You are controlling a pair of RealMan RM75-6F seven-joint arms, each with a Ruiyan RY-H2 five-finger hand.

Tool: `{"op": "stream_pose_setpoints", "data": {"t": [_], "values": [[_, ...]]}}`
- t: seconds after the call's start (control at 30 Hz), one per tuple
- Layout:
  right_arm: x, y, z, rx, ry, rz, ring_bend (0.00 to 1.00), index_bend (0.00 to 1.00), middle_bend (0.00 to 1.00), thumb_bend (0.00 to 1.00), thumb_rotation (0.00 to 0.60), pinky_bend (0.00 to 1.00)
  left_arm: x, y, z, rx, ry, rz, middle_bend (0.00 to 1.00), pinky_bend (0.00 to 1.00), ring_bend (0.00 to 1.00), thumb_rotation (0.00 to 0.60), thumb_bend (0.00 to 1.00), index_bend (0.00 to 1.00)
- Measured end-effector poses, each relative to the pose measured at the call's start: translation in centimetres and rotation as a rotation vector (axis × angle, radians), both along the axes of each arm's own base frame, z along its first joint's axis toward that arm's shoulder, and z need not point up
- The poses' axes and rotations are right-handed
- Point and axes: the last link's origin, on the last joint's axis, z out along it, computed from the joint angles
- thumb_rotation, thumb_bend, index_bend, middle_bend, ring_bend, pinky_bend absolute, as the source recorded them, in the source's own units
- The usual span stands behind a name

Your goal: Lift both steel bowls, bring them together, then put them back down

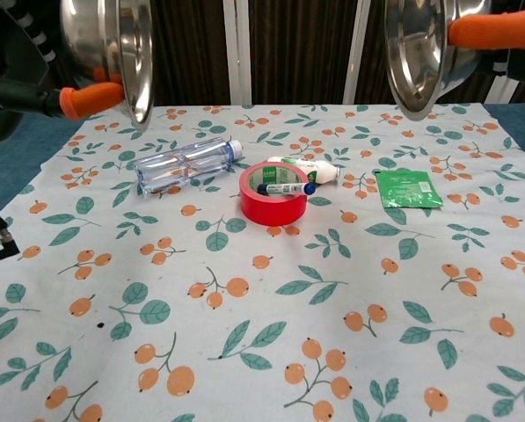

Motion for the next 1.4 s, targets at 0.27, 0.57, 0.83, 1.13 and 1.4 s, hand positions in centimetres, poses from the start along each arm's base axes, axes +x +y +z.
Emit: {"op": "stream_pose_setpoints", "data": {"t": [0.27,0.57,0.83,1.13,1.4], "values": [[1.7,0.4,-2.3,-0.028,-0.008,-0.043,0.46,0.46,0.33,0.17,0.600,0.14,0.9,-0.5,-1.9,-0.011,-0.002,-0.027,0.15,0.33,0.20,0.600,0.00,0.24],[3.2,0.9,-2.7,-0.036,-0.016,-0.027,0.46,0.46,0.33,0.17,0.600,0.14,1.7,-0.2,-2.5,-0.003,-0.014,-0.044,0.15,0.33,0.20,0.600,0.00,0.24],[4.1,1.9,-3.2,-0.025,-0.003,-0.009,0.46,0.46,0.33,0.17,0.600,0.14,2.6,-0.6,-2.8,0.021,-0.018,-0.067,0.15,0.33,0.20,0.600,0.00,0.24],[5.4,2.8,-5.0,0.014,-0.012,-0.003,0.46,0.46,0.33,0.17,0.600,0.14,3.7,-0.9,-3.8,0.024,-0.018,-0.087,0.15,0.33,0.20,0.600,0.00,0.24],[6.6,3.6,-5.5,0.031,-0.012,0.025,0.46,0.46,0.33,0.17,0.600,0.14,4.0,-1.1,-4.1,0.038,-0.015,-0.097,0.15,0.33,0.20,0.600,0.00,0.24]]}}
